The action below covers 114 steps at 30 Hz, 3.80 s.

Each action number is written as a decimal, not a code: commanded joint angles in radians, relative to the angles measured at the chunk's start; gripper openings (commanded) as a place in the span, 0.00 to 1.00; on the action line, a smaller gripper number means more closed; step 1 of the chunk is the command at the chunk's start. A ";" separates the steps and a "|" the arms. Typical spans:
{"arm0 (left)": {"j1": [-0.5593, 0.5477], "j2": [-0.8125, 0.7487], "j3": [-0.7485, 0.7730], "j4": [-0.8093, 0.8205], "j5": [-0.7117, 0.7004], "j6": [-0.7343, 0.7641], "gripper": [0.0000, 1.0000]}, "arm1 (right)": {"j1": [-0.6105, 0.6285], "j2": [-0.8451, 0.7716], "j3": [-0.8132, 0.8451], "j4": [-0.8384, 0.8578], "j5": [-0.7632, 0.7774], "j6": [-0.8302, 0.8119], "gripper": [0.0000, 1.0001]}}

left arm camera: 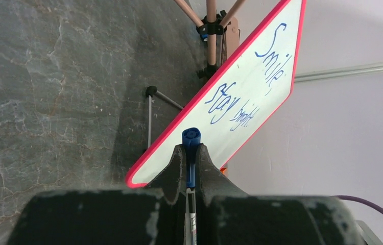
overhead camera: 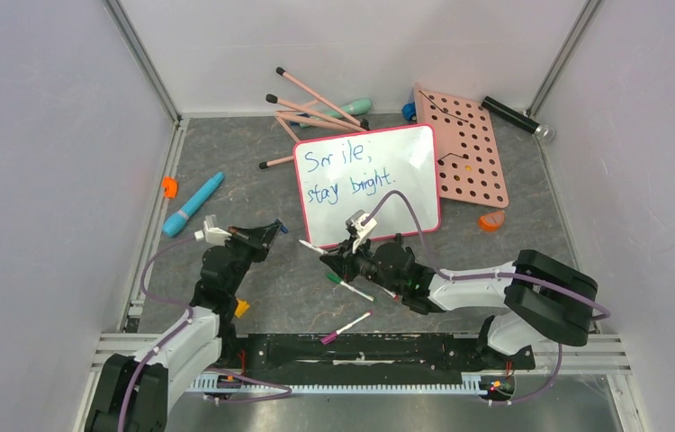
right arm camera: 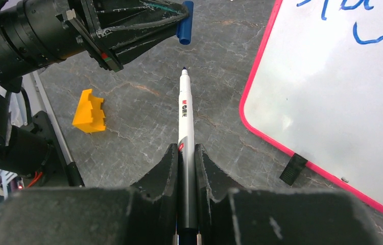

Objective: Write a sentence on the whiteboard
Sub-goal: Close the whiteboard marker.

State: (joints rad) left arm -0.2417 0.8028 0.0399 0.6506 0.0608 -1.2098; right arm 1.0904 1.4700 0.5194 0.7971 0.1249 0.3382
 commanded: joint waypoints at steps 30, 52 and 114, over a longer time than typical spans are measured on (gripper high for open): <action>0.006 0.064 -0.006 0.045 0.028 -0.281 0.02 | 0.005 0.116 0.113 0.048 0.003 -0.111 0.00; 0.005 0.044 -0.010 0.022 0.010 -0.280 0.02 | 0.002 0.141 0.144 0.030 0.026 -0.131 0.00; 0.005 0.061 -0.028 0.066 0.031 -0.340 0.02 | 0.000 0.192 0.205 0.026 0.015 -0.126 0.00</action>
State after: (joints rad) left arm -0.2398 0.8589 0.0128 0.6495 0.0654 -1.4940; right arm 1.0908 1.6474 0.6762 0.7853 0.1326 0.2169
